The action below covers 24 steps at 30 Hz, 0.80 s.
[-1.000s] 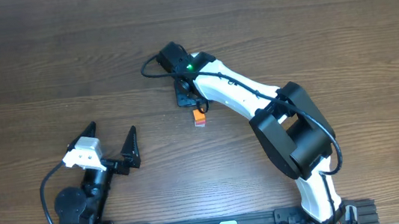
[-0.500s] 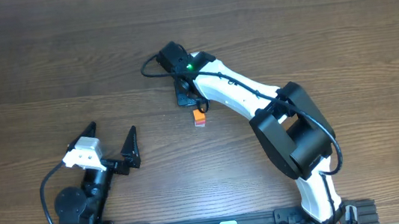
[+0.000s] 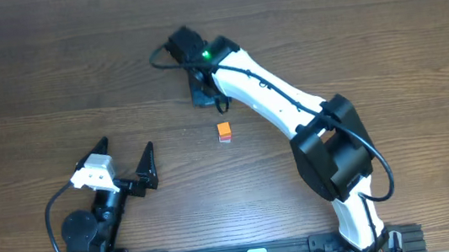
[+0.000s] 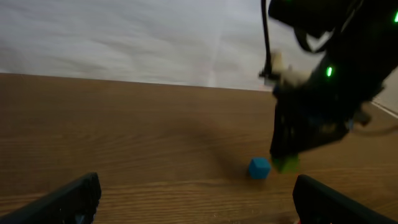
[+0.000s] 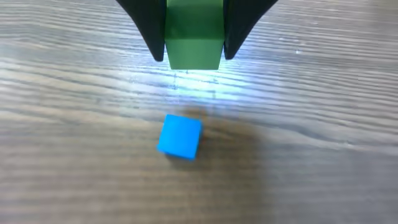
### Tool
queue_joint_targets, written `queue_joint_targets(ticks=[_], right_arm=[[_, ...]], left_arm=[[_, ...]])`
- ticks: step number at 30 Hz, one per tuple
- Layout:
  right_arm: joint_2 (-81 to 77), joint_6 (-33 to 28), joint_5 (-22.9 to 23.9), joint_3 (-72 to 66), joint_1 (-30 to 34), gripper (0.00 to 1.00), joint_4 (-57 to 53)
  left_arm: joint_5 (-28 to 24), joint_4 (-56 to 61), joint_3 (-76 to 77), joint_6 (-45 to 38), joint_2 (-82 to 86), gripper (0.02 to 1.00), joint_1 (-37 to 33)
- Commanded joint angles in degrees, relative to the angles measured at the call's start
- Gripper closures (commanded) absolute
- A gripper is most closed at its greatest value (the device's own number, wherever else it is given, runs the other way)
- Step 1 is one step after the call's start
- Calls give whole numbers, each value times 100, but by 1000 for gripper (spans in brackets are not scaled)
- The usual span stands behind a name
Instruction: Stack Cubes
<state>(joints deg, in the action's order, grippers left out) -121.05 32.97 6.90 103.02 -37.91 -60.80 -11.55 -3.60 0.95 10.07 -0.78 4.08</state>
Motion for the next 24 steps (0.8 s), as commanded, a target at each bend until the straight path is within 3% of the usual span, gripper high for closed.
queue_joint_targets(ticks=[1, 13, 17, 24], right_arm=[[9, -7, 184, 621, 9, 989, -483], [680, 144, 129, 669, -431, 991, -1434], [717, 240, -103, 616, -560, 991, -1698], [1163, 476, -155, -297, -728, 989, -1239]], left_arm=[[72, 22, -63, -85, 50, 23, 15], [72, 22, -63, -85, 50, 20, 17], [72, 22, -63, -85, 50, 20, 17], [72, 22, -61, -85, 50, 20, 17]])
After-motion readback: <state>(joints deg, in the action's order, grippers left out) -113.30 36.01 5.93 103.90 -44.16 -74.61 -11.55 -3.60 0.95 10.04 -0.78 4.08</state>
